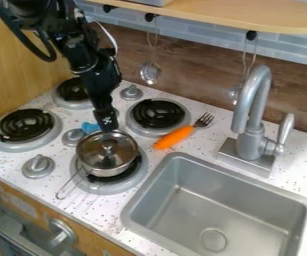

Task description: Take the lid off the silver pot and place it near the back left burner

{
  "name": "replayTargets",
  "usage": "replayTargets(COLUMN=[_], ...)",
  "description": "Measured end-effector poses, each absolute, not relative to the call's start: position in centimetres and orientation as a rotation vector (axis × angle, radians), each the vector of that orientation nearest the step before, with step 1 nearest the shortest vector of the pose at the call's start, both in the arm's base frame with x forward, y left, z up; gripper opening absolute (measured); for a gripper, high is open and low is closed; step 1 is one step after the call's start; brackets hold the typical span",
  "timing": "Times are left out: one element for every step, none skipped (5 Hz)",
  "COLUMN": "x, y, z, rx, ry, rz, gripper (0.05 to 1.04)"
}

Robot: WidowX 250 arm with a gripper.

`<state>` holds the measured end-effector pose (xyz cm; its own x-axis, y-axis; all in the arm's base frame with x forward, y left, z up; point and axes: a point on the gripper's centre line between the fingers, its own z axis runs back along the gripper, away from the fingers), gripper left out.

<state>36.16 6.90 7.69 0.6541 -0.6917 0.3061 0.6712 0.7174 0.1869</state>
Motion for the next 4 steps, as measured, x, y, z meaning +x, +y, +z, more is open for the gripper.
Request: replayTargets(x=[35.4, 35.1, 34.9, 34.7], y=[7.0, 6.8, 7.2, 7.6], z=[7.0, 5.9, 5.1, 4.1], rx=[0.047, 0.061, 0.077, 0.086], ry=[-0.345, -0.309, -0.297, -0.264], rz=[-0.76, -0.782, -0.783, -0.798], gripper=[1.001, 1.001, 1.001, 1.001])
